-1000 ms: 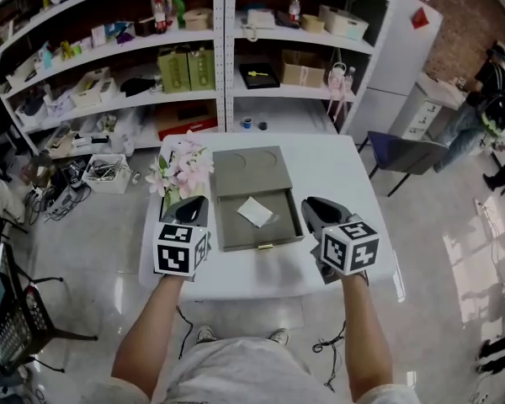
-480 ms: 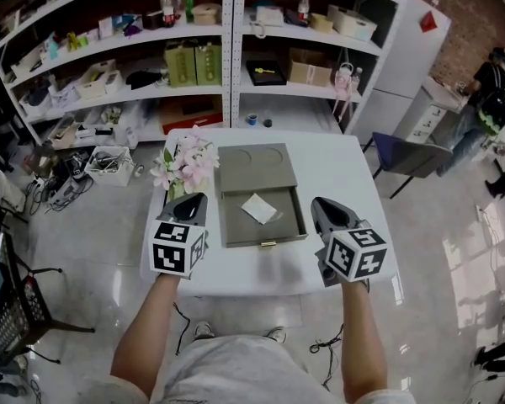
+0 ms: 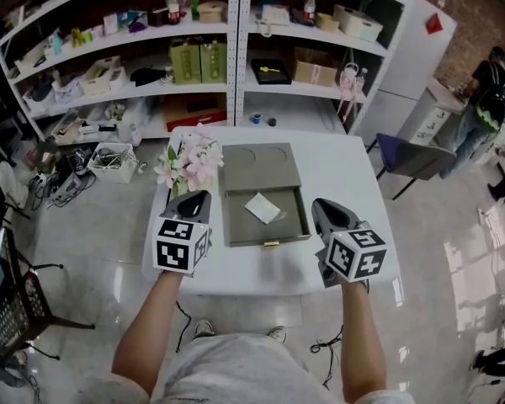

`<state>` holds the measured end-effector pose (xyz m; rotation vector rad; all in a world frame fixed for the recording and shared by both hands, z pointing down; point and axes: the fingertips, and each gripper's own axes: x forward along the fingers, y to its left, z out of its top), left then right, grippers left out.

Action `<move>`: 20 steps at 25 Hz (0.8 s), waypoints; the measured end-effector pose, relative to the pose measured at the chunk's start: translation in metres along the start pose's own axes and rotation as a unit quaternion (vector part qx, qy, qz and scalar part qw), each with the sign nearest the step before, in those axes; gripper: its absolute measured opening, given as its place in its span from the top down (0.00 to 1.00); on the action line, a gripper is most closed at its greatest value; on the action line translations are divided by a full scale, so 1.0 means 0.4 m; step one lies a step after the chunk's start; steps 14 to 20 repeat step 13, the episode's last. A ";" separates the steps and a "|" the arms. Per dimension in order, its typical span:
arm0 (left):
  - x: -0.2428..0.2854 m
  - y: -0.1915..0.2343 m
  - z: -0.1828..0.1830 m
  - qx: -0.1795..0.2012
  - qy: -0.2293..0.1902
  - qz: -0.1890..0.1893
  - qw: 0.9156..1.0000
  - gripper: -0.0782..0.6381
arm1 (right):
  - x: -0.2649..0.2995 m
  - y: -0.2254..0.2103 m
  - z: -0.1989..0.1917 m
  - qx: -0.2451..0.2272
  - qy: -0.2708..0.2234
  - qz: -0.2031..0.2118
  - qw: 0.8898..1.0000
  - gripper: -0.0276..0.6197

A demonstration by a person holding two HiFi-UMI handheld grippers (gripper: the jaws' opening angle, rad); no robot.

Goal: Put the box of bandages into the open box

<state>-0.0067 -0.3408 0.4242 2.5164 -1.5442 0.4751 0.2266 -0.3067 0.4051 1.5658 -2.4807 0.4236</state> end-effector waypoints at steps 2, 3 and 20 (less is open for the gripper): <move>0.002 0.001 -0.001 0.000 0.000 0.000 1.000 0.88 | 0.002 0.000 0.001 0.002 -0.001 0.001 1.000 0.95; 0.003 0.001 -0.002 0.000 0.001 0.000 1.000 0.88 | 0.003 0.001 0.001 0.002 -0.001 0.002 1.000 0.95; 0.016 -0.011 -0.010 -0.002 0.006 -0.002 1.000 0.88 | 0.011 -0.008 0.000 -0.005 0.003 0.006 1.000 0.95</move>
